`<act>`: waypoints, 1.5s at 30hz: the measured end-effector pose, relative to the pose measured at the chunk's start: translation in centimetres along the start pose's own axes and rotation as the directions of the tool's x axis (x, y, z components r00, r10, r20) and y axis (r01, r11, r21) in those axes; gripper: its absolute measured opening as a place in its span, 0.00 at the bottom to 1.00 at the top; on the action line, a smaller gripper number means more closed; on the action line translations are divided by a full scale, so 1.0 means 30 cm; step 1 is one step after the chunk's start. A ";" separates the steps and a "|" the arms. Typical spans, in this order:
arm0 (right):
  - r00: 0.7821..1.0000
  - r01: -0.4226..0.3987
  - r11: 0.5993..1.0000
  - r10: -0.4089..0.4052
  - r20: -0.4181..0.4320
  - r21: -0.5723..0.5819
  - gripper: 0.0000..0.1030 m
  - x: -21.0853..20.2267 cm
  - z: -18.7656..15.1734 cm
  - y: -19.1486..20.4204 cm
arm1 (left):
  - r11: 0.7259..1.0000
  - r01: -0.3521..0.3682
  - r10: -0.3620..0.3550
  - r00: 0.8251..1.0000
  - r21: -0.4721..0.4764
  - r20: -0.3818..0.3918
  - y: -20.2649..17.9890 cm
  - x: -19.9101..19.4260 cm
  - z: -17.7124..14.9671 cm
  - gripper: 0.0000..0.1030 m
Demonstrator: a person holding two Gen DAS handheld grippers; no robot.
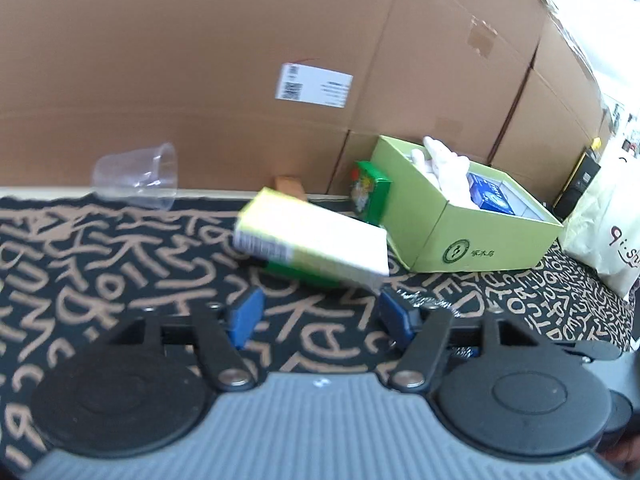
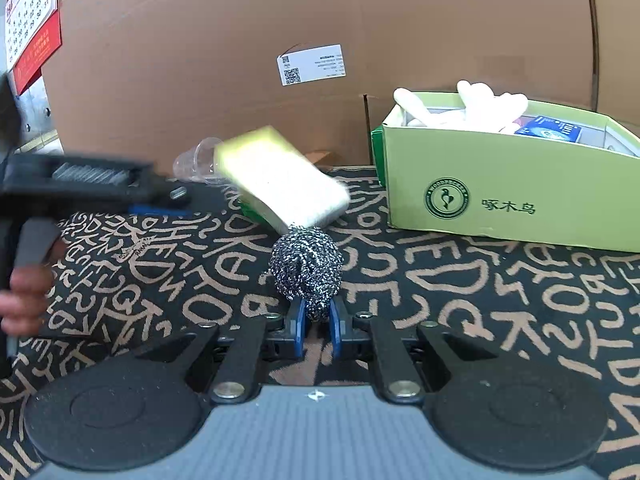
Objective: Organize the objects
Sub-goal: 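Open the right tool at the scrubber while the left tool lifts the yellow box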
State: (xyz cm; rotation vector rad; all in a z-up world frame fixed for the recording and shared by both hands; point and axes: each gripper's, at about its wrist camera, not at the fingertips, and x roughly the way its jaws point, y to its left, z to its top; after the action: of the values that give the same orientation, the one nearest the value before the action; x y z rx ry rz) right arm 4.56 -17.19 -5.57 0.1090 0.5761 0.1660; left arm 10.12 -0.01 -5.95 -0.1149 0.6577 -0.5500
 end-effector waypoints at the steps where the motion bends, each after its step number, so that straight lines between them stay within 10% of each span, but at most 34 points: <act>1: 1.000 0.001 1.000 -0.001 -0.002 -0.002 0.14 -0.003 -0.002 0.000 | 1.000 0.003 -0.003 1.000 -0.010 0.001 0.008 -0.012 0.006 0.66; 7: 1.000 0.006 1.000 -0.006 0.006 -0.010 0.25 -0.013 -0.002 0.013 | 0.996 -0.084 0.083 0.993 0.018 0.081 -0.015 -0.012 0.052 1.00; 11: 1.000 0.020 0.999 -0.019 0.025 -0.035 0.64 -0.017 0.001 0.022 | 0.998 -0.043 0.046 0.998 -0.049 0.048 -0.045 0.053 0.128 1.00; 18: 1.000 0.018 0.999 -0.017 0.023 -0.042 0.64 -0.020 -0.005 0.028 | 0.933 -0.323 0.315 0.946 -0.157 -0.073 -0.077 0.289 0.244 1.00; 28: 1.000 -0.010 1.000 0.010 0.015 0.005 0.66 -0.024 -0.005 -0.012 | 0.967 -0.254 0.248 0.961 -0.031 -0.124 0.011 0.141 0.060 0.91; 36: 0.999 -0.029 0.999 0.029 0.021 -0.014 0.66 -0.007 0.005 0.011 | 0.944 -0.231 0.218 0.973 -0.234 -0.078 0.022 0.121 0.110 1.00; 42: 1.000 -0.024 1.000 0.024 0.008 0.000 0.66 -0.014 -0.007 0.012 | 0.887 -0.412 0.392 0.910 -0.209 -0.132 -0.052 0.288 0.185 1.00; 45: 1.000 -0.026 1.000 0.026 0.002 0.002 0.66 -0.014 -0.011 0.013 | 0.882 -0.411 0.388 0.911 -0.230 -0.139 -0.034 0.337 0.198 1.00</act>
State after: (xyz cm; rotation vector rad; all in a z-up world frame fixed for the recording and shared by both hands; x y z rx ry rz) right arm 3.99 -16.86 -5.54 0.1186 0.5730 0.1907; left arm 19.90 -6.54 -6.53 -0.1913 0.8128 -0.0678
